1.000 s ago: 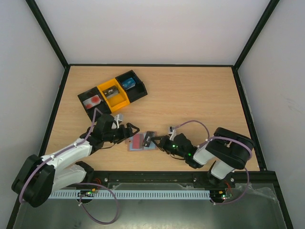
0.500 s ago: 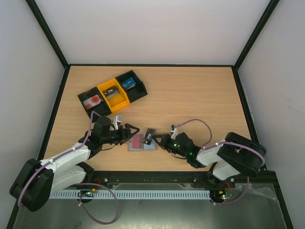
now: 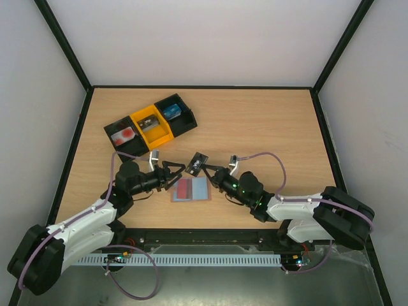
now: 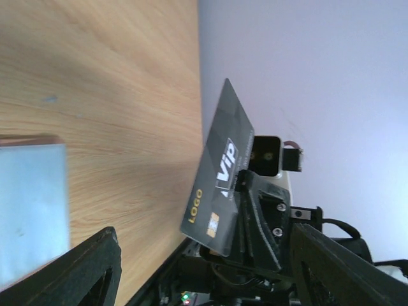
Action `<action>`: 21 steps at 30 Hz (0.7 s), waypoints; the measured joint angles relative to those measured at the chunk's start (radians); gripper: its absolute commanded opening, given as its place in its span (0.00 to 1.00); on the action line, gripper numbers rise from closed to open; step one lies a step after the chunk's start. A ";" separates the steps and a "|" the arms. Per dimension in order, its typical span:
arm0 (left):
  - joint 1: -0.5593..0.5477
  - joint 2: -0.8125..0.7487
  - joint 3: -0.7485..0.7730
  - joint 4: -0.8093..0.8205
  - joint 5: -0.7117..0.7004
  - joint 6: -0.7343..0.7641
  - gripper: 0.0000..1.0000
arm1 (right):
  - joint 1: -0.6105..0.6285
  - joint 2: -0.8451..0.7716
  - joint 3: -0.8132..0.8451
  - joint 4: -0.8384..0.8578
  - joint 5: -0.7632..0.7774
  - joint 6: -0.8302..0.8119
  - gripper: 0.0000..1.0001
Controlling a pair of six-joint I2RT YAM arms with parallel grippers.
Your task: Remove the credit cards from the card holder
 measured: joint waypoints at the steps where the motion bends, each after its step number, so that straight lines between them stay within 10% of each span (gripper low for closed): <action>1: -0.003 -0.002 0.000 0.021 0.000 -0.016 0.70 | 0.007 0.000 0.006 0.000 0.013 0.004 0.02; 21: -0.032 -0.063 -0.062 0.290 -0.108 -0.275 0.45 | 0.085 0.020 0.110 -0.031 0.170 0.033 0.02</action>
